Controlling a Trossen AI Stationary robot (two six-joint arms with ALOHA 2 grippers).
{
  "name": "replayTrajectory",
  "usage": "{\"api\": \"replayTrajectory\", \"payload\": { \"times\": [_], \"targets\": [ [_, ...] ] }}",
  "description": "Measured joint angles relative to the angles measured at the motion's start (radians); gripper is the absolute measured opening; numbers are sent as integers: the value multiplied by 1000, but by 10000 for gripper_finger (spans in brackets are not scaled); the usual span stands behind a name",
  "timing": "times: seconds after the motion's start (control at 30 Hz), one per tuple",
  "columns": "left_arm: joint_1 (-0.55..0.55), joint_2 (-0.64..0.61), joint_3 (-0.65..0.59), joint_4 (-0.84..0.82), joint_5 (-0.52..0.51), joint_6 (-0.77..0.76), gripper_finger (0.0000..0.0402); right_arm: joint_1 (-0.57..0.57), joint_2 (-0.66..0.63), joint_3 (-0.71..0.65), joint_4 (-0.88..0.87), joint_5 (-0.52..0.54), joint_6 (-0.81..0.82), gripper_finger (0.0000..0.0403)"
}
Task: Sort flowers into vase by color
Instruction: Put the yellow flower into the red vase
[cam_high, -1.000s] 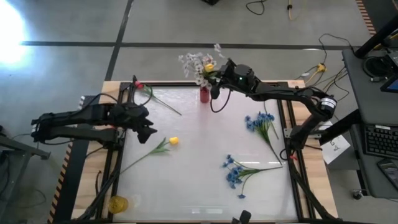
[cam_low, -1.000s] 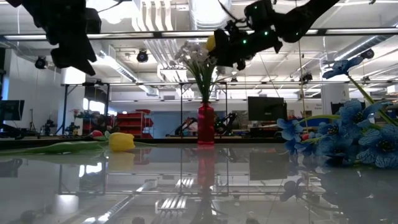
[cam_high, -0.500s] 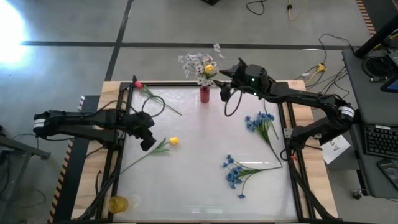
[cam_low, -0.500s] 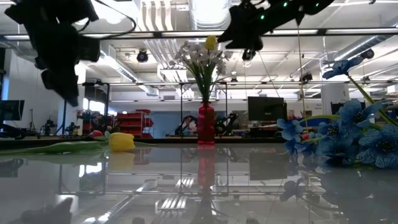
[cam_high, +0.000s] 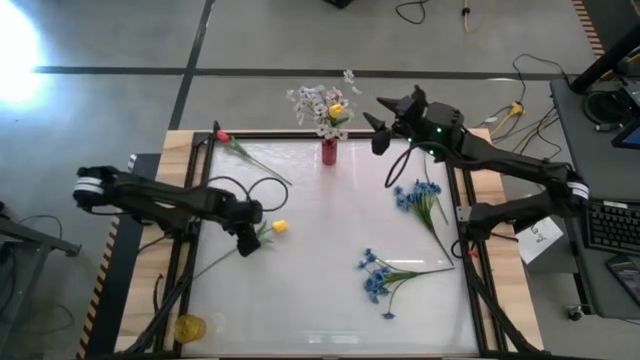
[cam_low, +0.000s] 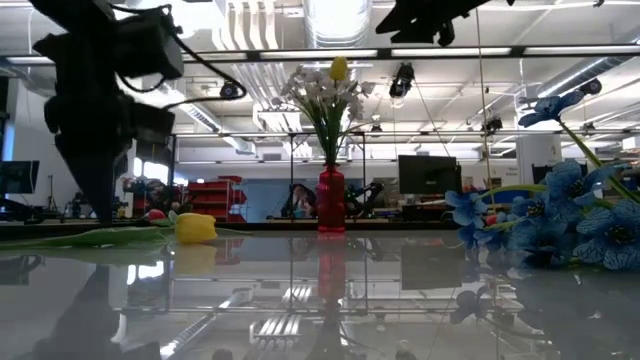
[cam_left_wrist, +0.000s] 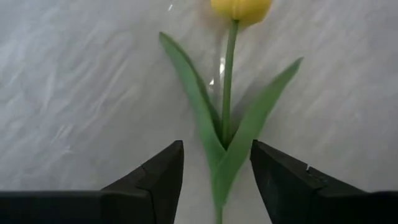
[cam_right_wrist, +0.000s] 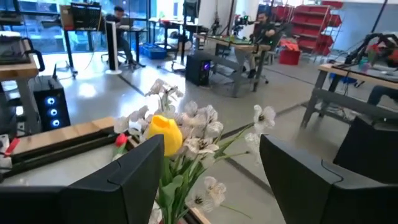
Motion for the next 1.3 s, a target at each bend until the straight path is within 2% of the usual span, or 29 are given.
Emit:
{"api": "replayTrajectory", "payload": {
  "times": [0.3,0.4,0.5,0.57,0.77,0.87,0.97,1.1,1.3],
  "targets": [
    [-15,164,0,129,-10,45,145,15,-26,0,-52,16,9,243],
    [-16,192,1,136,-27,49,106,15,-37,0,-54,15,-1,240],
    [-16,196,0,138,-52,49,37,15,-54,0,-54,15,-14,240],
    [-16,171,1,134,-58,48,11,15,-67,0,-53,15,-12,240],
    [4,-9,76,113,-114,96,2,15,-109,0,-55,4,28,237],
    [44,-106,135,171,-172,149,1,15,-108,1,-73,-73,80,239],
    [107,-174,185,334,-206,208,0,17,-83,1,-88,-190,166,242],
    [178,-202,225,596,-205,307,0,54,-20,0,-78,-271,244,241],
    [232,-143,313,758,-172,425,0,161,122,39,114,-336,325,246]
  ]
}}
